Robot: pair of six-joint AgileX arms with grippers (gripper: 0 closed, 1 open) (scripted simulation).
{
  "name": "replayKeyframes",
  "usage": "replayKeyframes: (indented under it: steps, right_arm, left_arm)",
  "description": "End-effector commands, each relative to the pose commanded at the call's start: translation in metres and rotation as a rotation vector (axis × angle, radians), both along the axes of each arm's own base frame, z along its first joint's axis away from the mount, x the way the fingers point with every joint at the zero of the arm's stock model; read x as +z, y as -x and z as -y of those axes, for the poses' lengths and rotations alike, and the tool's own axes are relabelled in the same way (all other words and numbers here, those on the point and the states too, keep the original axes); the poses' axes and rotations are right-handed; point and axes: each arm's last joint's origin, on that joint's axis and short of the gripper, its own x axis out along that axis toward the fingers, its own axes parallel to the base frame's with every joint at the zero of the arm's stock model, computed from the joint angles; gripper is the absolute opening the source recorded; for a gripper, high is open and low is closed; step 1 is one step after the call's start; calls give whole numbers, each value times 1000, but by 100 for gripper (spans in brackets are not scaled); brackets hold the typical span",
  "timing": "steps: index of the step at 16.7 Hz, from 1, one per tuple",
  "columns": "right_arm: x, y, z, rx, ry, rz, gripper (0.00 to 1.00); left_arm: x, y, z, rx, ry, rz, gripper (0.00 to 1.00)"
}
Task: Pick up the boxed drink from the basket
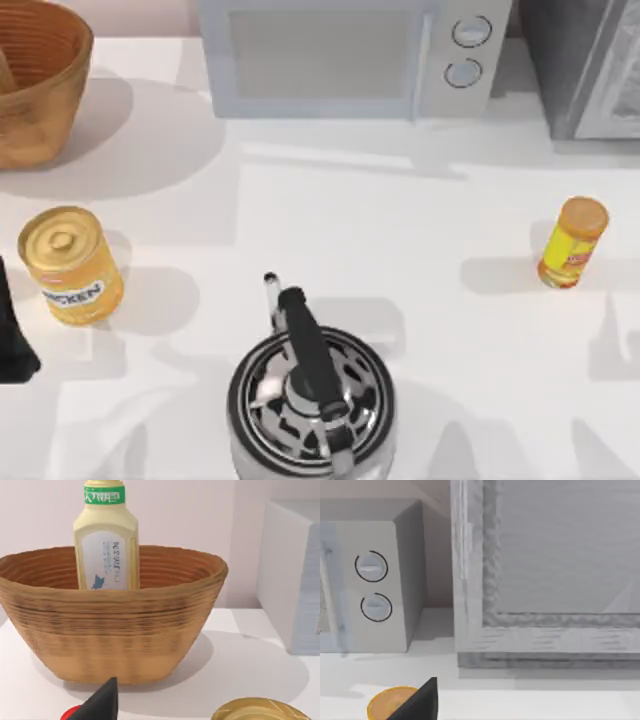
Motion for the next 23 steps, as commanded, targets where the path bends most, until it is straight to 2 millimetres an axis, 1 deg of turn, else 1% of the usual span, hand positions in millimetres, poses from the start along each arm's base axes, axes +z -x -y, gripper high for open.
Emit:
replayKeyframes:
  steps: [2, 4, 6, 8, 10, 12, 14, 16, 19, 21, 23]
  right_arm:
    - [0, 0, 0, 0, 0, 0, 100]
    - [0, 0, 0, 0, 0, 0, 100]
    - [0, 0, 0, 0, 0, 0, 100]
    - [0, 0, 0, 0, 0, 0, 100]
    - [0, 0, 0, 0, 0, 0, 100]
    - [0, 0, 0, 0, 0, 0, 100]
    - [0, 0, 0, 0, 0, 0, 100]
    - [0, 0, 0, 0, 0, 0, 100]
    - [0, 0, 0, 0, 0, 0, 100]
    - [0, 0, 0, 0, 0, 0, 100]
    - [0, 0, 0, 0, 0, 0, 100]
  left_arm:
    - [0, 0, 0, 0, 0, 0, 100]
    - [8, 0, 0, -1, 0, 18, 100]
    - [27, -2, -2, -3, 0, 59, 100]
    - [52, -8, -3, -5, -2, 112, 100]
    - [74, -22, -6, -6, -4, 141, 100]
    - [87, -45, -9, -7, -5, 121, 100]
    - [88, -74, -14, -8, -2, 67, 100]
    - [84, -101, -19, -9, 5, 12, 100]
    - [78, -135, -28, -14, 14, -15, 100]
    - [67, -160, -35, -17, 22, -46, 100]
    - [48, -188, -44, -17, 30, -85, 100]
